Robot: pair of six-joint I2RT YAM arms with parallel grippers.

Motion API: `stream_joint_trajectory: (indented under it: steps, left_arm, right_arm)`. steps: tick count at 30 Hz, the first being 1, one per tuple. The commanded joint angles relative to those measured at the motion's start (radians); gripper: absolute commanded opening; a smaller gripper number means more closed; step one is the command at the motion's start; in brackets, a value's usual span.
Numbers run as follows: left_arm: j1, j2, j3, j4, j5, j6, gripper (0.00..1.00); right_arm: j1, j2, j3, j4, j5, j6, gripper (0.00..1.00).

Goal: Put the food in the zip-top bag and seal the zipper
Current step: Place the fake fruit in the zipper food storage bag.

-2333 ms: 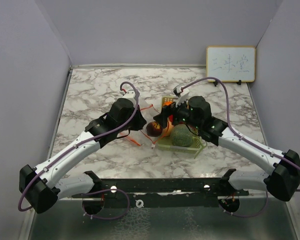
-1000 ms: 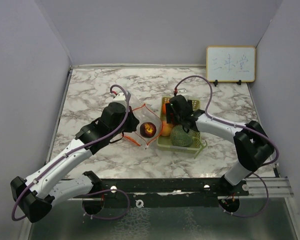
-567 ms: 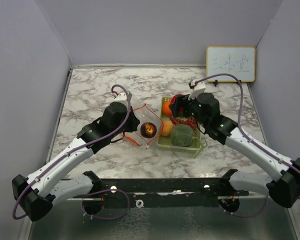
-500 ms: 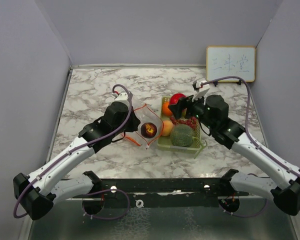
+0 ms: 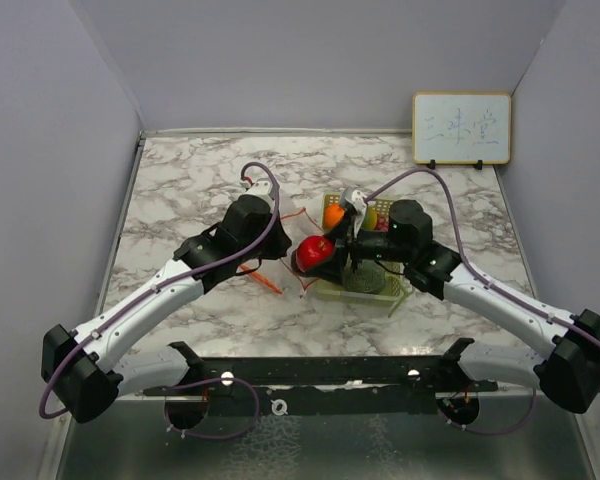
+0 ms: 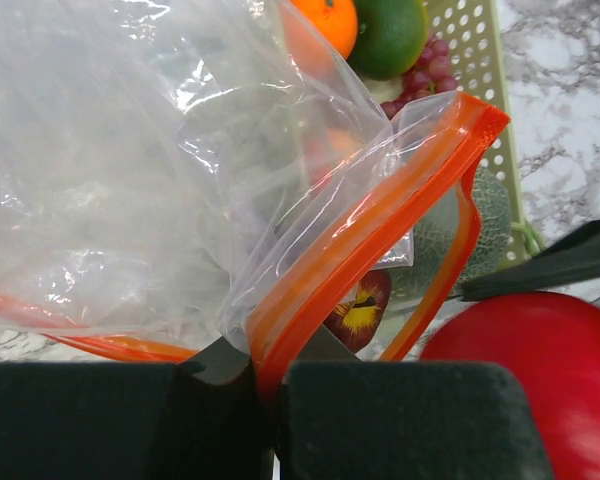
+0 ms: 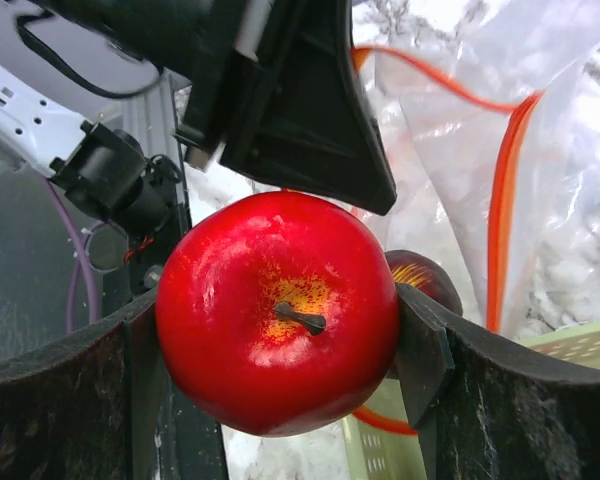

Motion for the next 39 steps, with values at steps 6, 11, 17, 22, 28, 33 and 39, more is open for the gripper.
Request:
stream_joint_trajectory:
  steps: [6,11,17,22,28,33,39]
  left_arm:
    - [0.0,-0.049,0.038,0.067,0.172,-0.044,0.0]
    - [0.0,-0.091,-0.011,0.096,0.264,-0.082,0.0]
    - [0.0,-0.139,-0.078,0.176,0.322,-0.117,0.0]
    - [0.0,-0.116,-0.131,0.274,0.364,-0.13,0.0]
    - [0.0,-0.123,-0.229,0.394,0.372,-0.126,0.0]
    - [0.0,-0.156,-0.234,0.354,0.297,-0.113,0.0]
    - [0.0,-0.201,-0.232,0.294,0.189,-0.11,0.0]
  right_arm:
    - [0.009,0.156,0.026,0.146,0.161,0.044,0.66]
    - [0.009,0.215,0.074,0.133,0.44,0.071,0.66]
    - [0.031,0.261,0.106,0.131,0.515,0.083,0.66]
    - [0.076,0.238,0.119,0.128,0.515,0.071,0.7]
    - [0.087,0.236,0.141,0.071,0.402,0.05,0.89]
    - [0.087,0.179,0.121,0.023,0.419,0.048,1.0]
    - [0.086,0.061,0.121,-0.076,0.498,0.026,1.0]
